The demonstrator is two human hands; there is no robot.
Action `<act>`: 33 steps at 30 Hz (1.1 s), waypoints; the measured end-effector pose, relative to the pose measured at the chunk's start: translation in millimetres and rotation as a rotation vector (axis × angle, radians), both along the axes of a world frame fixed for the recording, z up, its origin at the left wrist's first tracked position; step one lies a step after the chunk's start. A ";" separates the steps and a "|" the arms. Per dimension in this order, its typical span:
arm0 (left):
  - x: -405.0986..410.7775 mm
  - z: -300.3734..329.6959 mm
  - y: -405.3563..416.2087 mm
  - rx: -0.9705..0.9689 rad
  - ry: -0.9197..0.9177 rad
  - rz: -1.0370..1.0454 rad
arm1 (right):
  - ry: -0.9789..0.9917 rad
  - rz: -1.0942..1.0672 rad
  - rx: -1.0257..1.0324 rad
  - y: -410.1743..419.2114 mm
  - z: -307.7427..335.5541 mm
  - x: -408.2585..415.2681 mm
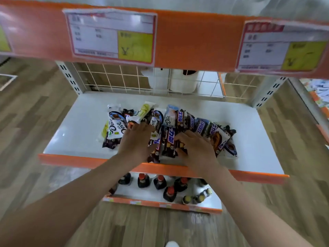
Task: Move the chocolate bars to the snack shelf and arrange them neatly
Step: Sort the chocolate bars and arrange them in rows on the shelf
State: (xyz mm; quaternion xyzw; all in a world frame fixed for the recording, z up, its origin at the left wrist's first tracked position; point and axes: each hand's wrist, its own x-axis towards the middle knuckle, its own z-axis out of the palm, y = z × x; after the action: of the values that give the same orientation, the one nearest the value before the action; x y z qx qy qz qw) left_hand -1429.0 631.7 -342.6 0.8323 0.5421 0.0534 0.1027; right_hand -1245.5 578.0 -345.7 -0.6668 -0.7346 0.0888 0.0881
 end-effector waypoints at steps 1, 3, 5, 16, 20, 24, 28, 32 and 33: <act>2.5 -3.7 2.3 0.009 0.002 0.014 | -0.009 0.005 0.005 3.9 -3.8 -0.1; 5.9 -12.7 6.1 0.050 0.024 0.034 | -0.010 0.003 0.028 10.7 -10.9 -1.2; 7.9 -21.6 10.2 0.091 0.034 0.048 | 0.005 0.002 0.051 17.0 -15.8 -4.5; 20.1 -36.1 16.7 0.127 0.023 0.116 | -0.049 0.000 0.110 52.5 -35.6 -16.2; 24.2 -40.6 8.6 0.129 0.039 0.143 | -0.080 -0.040 0.108 63.0 -39.6 -18.5; 28.5 -48.0 -5.3 0.180 0.078 0.124 | -0.209 -0.029 0.182 71.9 -37.9 -17.0; 28.4 -49.9 -9.7 0.159 -0.011 0.109 | -0.341 -0.006 0.263 69.4 -28.4 -18.2; 22.2 -47.2 -14.2 0.096 -0.120 0.051 | -0.332 -0.024 0.348 48.3 -25.3 -16.2; 20.4 -46.4 -16.0 0.078 -0.142 0.045 | -0.327 -0.025 0.353 40.7 -25.6 -16.0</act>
State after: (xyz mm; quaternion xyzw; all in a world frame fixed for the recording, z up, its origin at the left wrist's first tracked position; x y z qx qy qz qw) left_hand -1408.6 615.7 -389.0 0.8174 0.5495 0.1358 0.1073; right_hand -1261.5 618.7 -371.2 -0.6556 -0.7350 -0.1511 0.0842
